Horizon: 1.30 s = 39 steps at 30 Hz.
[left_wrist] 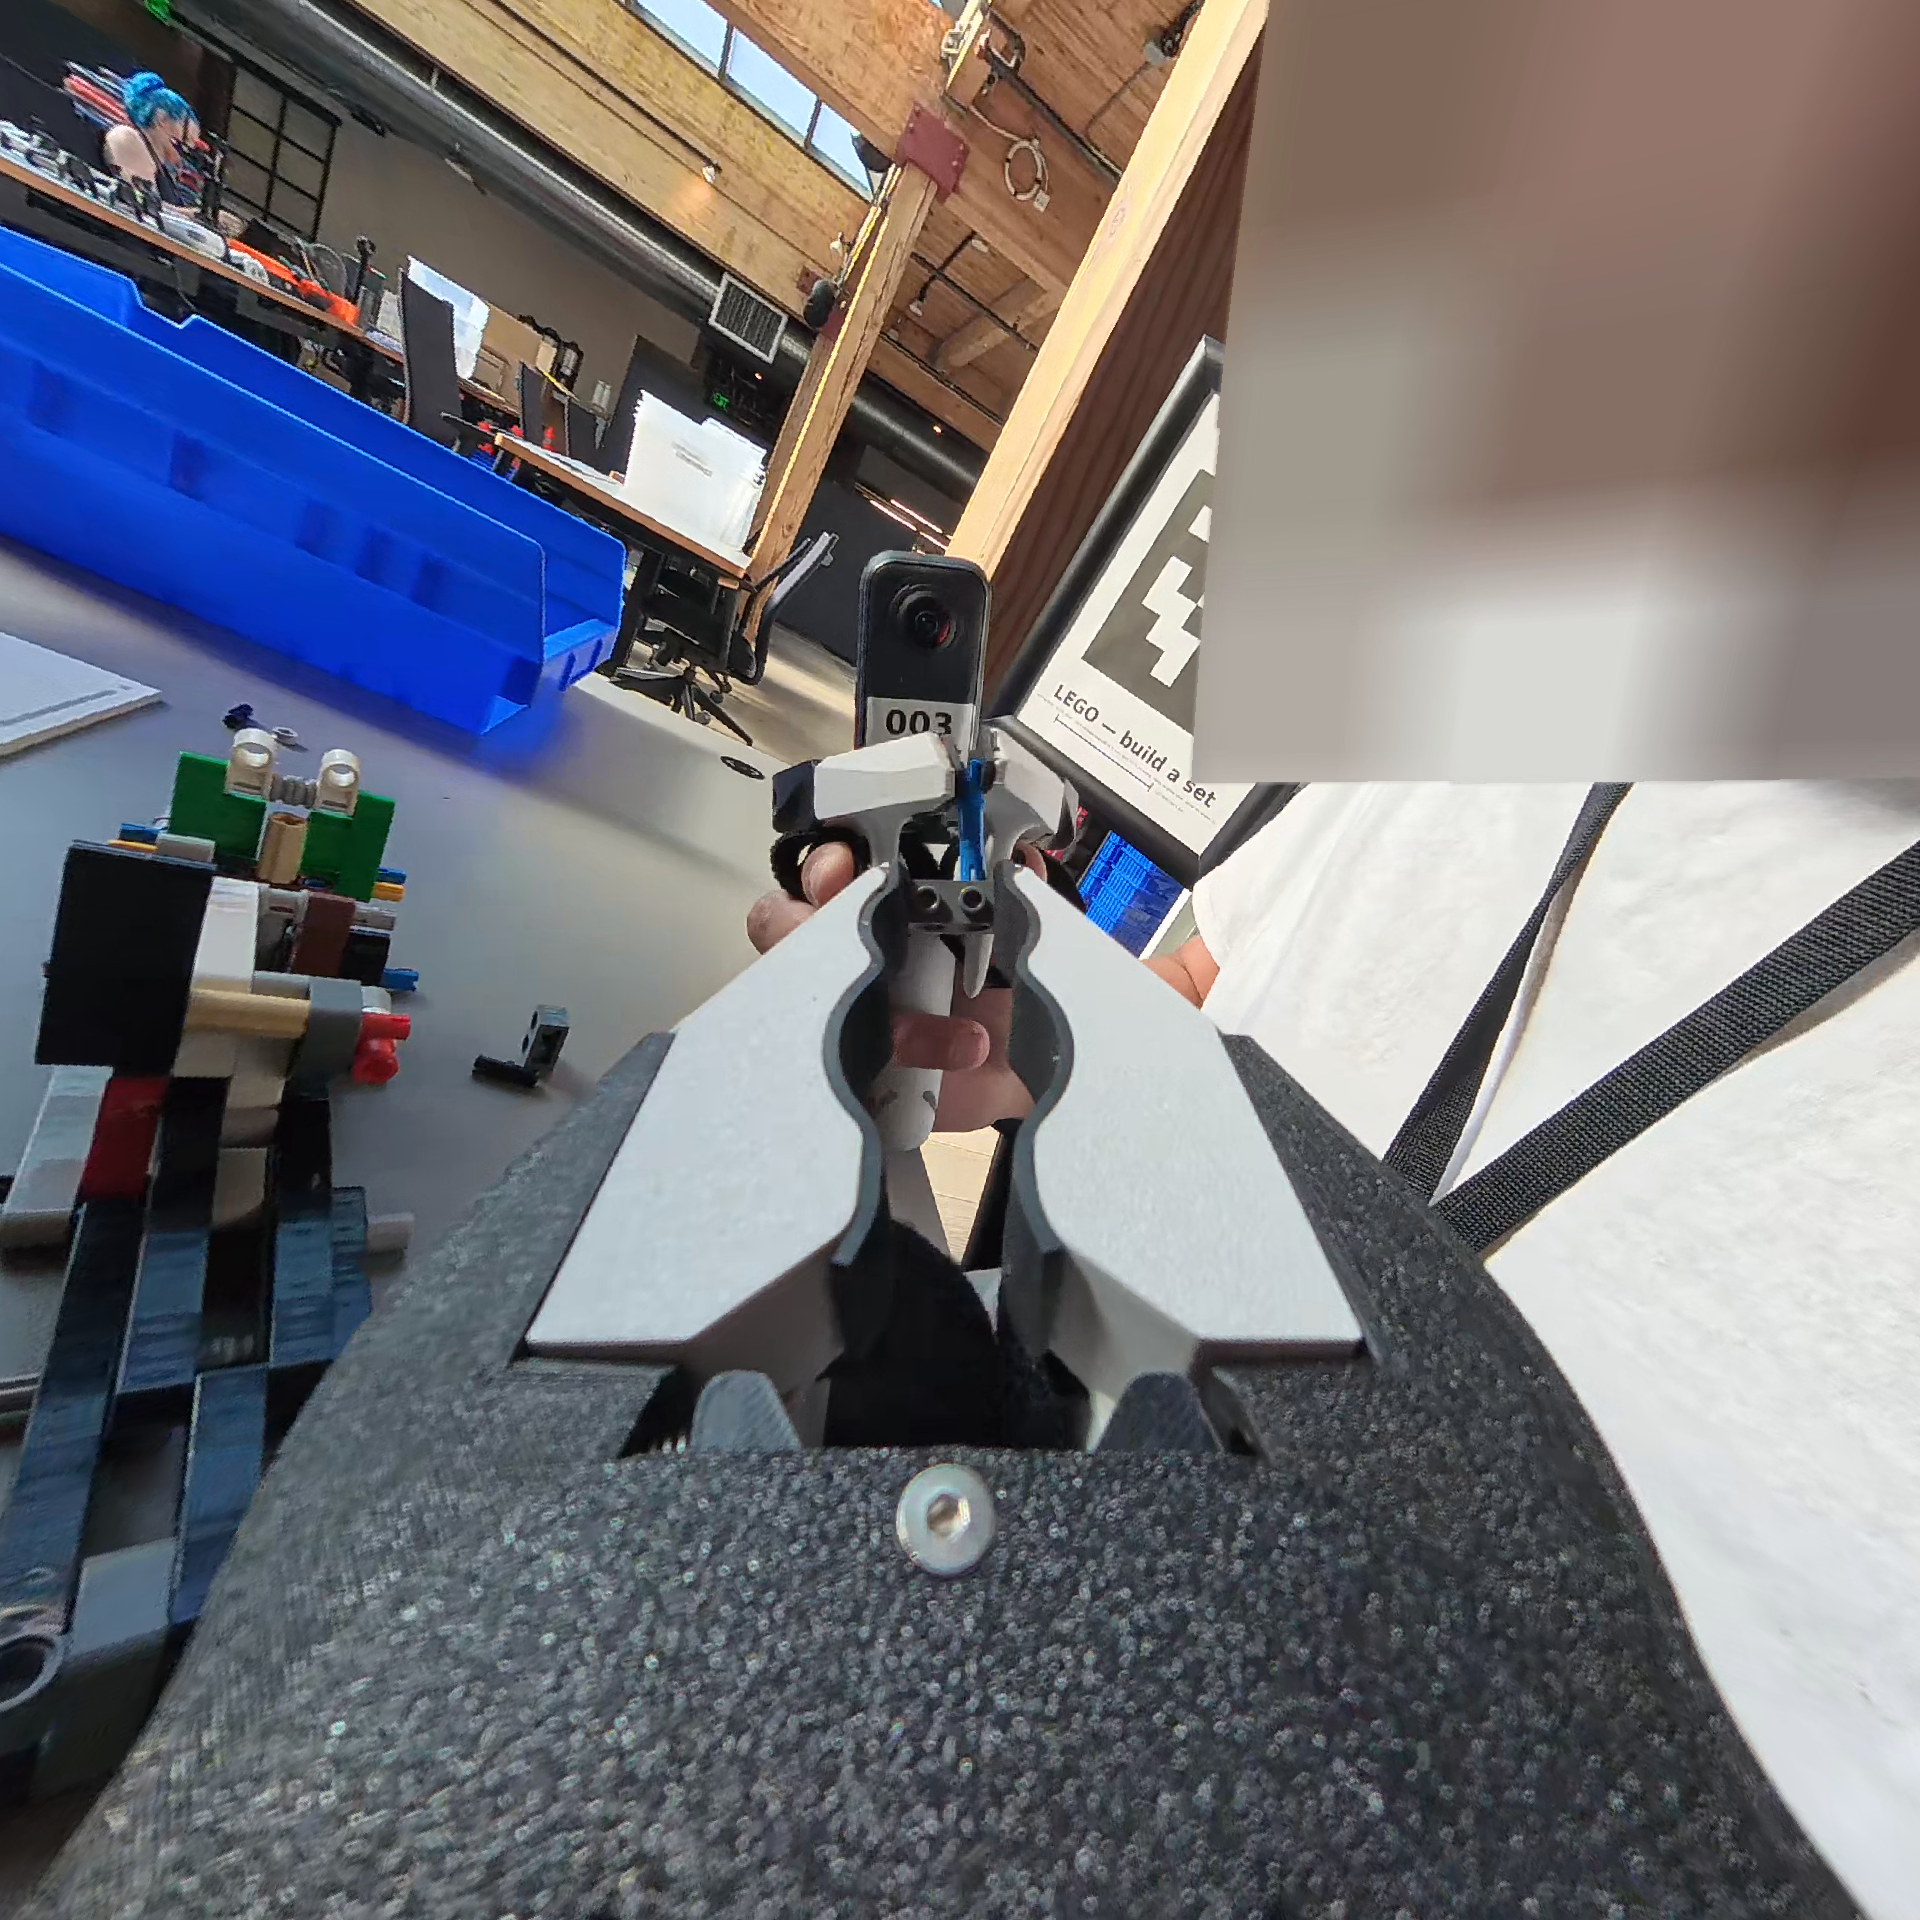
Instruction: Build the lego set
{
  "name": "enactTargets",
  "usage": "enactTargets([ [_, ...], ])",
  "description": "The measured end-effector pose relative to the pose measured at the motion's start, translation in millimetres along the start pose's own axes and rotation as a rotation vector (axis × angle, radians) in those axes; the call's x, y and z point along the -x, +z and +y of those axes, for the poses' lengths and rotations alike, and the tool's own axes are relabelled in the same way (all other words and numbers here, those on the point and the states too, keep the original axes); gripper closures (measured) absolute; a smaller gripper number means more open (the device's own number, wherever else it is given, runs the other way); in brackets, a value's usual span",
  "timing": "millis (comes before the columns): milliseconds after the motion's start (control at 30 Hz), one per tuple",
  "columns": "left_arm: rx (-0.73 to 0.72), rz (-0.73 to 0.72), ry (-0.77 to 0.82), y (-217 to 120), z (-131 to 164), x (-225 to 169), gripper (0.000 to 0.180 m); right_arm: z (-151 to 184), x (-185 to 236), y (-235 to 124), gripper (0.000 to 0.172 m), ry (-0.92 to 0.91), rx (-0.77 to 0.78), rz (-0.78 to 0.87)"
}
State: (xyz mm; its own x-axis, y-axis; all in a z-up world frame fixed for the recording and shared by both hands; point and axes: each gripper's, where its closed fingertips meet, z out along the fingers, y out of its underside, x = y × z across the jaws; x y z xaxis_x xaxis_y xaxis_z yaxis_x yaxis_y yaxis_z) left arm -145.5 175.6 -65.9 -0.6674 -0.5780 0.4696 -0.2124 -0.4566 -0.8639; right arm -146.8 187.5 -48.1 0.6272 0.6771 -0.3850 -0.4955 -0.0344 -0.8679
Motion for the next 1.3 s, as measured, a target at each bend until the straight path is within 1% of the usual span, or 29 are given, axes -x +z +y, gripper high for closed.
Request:
enactTargets([
  [233, 0.006, -0.012, 0.006, 1, 2, 0, 0.167, 1, -1, -1, 0.170, 0.032, 0.015, -0.014],
  [800, 0.005, 0.028, -0.085, 0, 2, 2, 0.168, 5, -5, -2, 0.169, 0.058, 0.041, -0.001],
  [933, 0.007, 0.076, -0.122, 1, 3, -2, 0.168, 4, -1, -1, 0.169, 0.058, 0.034, -0.038],
  [1000, -0.009, 0.123, -0.153, 1, 1, -5, 0.168, 1, 2, -1, 0.170, 0.078, 0.007, -0.075],
  [1100, -0.011, 0.176, -0.183, 3, 0, -10, 0.168, -1, 8, 0, 0.170, 0.056, -0.002, -0.122],
  [1233, -0.018, 0.188, -0.198, 3, -1, -10, 0.168, -2, 7, 0, 0.170, 0.072, 0.001, -0.133],
  [1300, -0.022, 0.187, -0.197, 3, -1, -9, 0.168, -2, 7, 2, 0.170, 0.045, -0.007, -0.124],
])
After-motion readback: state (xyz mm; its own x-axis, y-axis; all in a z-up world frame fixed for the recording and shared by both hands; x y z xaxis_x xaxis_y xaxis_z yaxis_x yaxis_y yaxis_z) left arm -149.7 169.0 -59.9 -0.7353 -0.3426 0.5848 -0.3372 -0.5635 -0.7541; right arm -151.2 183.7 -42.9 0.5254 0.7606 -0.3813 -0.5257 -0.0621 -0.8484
